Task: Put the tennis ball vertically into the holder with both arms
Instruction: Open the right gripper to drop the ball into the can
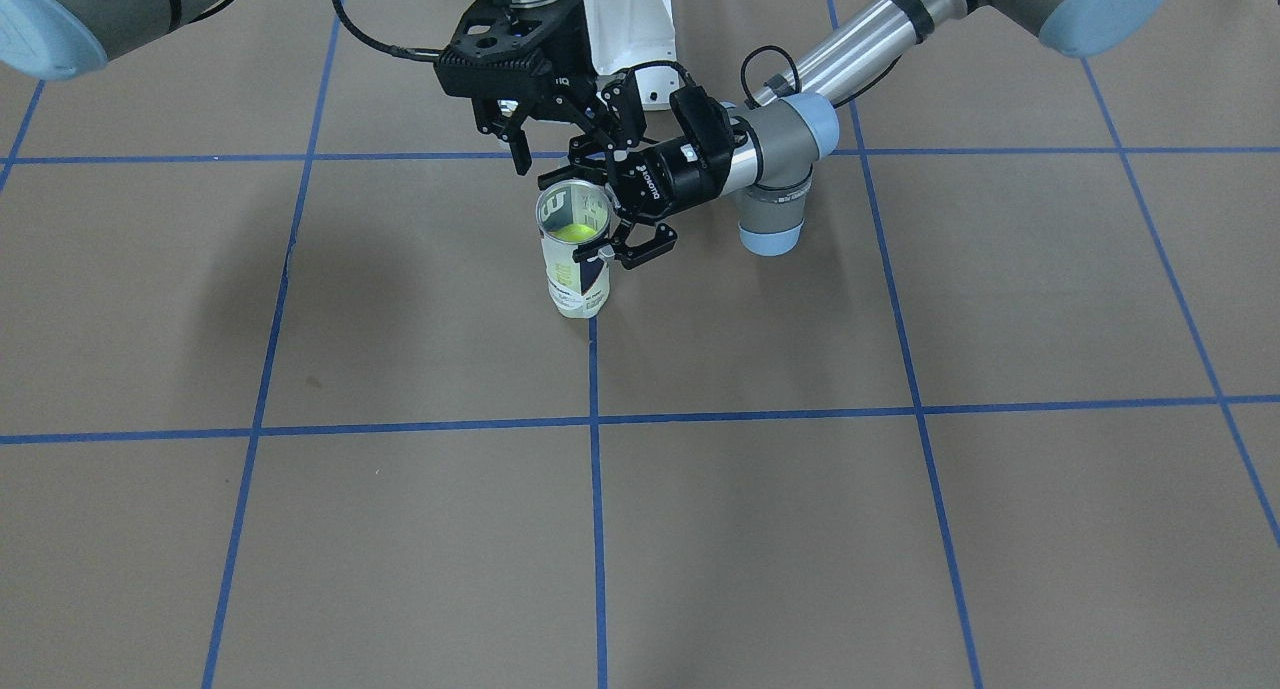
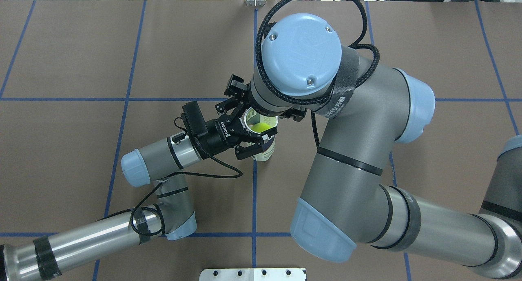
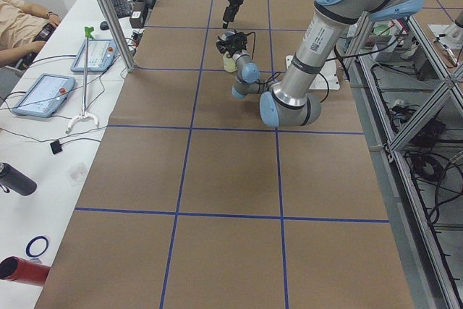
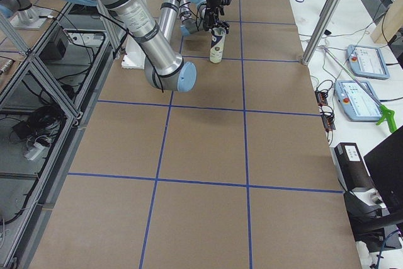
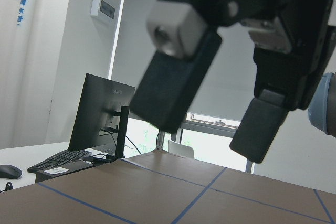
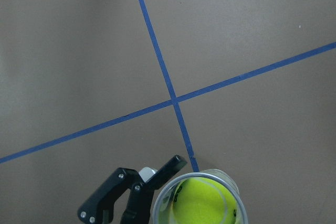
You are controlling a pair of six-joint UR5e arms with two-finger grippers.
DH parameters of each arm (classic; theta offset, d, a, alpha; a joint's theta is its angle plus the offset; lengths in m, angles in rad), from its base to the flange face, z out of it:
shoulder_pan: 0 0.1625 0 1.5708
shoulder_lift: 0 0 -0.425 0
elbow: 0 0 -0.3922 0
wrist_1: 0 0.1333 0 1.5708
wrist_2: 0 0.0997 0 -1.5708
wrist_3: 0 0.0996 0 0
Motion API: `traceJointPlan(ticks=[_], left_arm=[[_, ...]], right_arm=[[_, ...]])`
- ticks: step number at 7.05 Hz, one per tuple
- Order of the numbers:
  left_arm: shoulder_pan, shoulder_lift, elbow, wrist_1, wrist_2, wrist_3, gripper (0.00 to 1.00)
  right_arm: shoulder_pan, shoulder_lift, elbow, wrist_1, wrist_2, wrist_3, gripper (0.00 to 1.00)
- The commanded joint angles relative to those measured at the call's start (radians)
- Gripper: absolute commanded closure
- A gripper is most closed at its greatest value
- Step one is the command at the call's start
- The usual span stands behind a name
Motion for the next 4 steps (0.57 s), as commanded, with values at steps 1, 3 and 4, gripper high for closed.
traceJointPlan(ticks=[1, 3, 4], left_arm=[[0.000, 0.000, 0.000, 0.000, 0.000, 0.000, 0.07], [-0.001, -0.001, 0.000, -0.002, 0.000, 0.000, 0.07], [-0.001, 0.002, -0.021, -0.002, 0.000, -0.002, 0.07]], right_arm=[[0.001, -0.002, 0.021, 0.000, 0.004, -0.025, 0.00], [0.068, -0.019, 0.032, -0.008, 0.070, -0.115, 0.00], [0.151, -0.037, 0.032, -0.009, 0.165, -0.173, 0.00]])
